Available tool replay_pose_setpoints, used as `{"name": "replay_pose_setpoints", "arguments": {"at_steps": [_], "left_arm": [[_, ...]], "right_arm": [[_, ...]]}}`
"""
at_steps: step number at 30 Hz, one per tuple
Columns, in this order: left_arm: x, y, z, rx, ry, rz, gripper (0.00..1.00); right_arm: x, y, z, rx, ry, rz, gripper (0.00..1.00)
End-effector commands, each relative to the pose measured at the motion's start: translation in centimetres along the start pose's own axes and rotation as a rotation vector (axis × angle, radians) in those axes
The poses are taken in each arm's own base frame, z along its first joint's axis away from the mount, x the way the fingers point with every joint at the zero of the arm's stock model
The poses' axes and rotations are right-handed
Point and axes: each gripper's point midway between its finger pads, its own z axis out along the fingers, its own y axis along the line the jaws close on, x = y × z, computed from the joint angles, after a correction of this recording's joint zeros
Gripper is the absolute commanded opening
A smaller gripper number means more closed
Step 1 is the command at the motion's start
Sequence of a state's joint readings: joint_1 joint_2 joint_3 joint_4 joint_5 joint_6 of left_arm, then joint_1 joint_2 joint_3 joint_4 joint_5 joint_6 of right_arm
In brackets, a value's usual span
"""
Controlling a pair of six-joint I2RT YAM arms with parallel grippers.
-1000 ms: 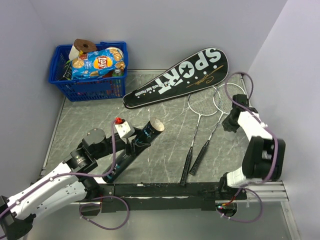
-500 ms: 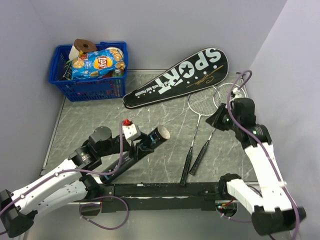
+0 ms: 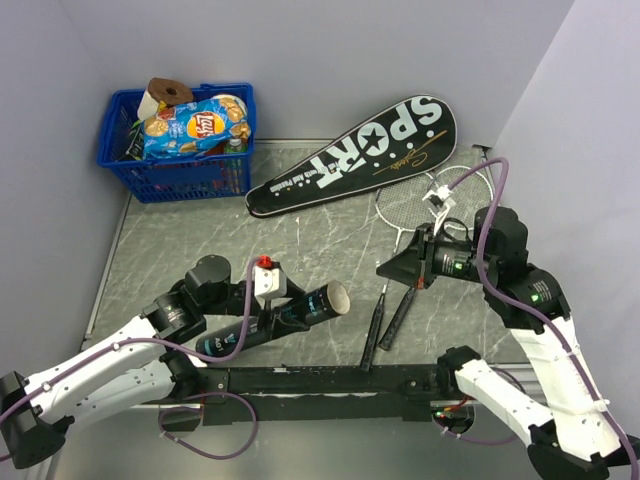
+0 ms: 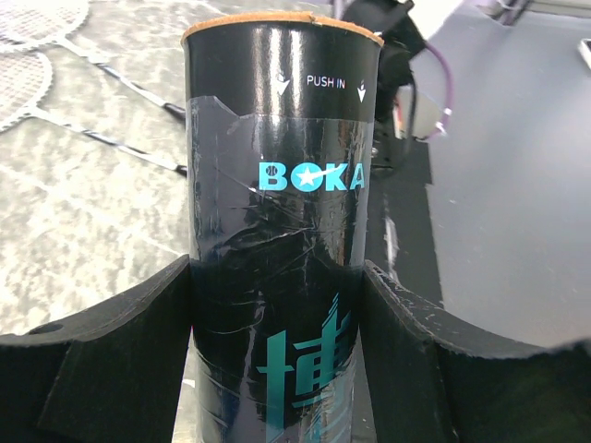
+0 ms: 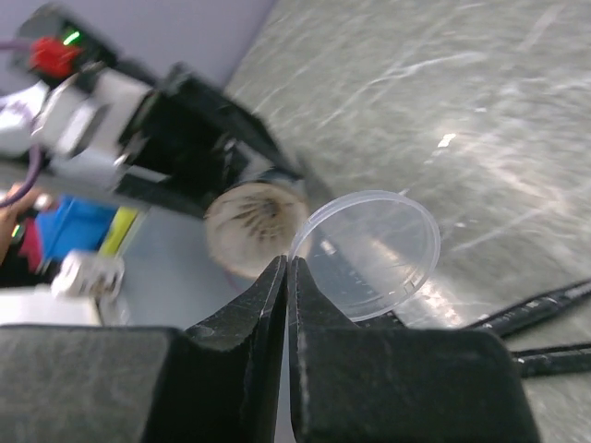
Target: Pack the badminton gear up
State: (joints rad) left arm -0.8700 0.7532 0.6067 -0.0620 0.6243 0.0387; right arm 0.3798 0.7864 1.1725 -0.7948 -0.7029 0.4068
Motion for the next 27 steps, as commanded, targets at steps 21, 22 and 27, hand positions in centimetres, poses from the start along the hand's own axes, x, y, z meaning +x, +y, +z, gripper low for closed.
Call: {"name": "replay_pose_setpoints", "arguments": {"at_steps": [21,22,27], "left_arm": [[-3.3,-2.1,-0.5,0.093,-0.094,0.087,0.01],[-3.4,-2.0,-0.5,0.09,-0.096,0.088,0.01],[-3.4,-1.9,-0.6,0.077,-0.098,0.087,0.01]], "right_arm": [[4.9,7.2,3.2,-0.329,0.245,-0.105,0.06],[4.8,7.3,3.2,-0.327,0.244,-0.106,0.07],[5.5,7.4,4.0,-0.319,0.275,-0.107,0.07]]}}
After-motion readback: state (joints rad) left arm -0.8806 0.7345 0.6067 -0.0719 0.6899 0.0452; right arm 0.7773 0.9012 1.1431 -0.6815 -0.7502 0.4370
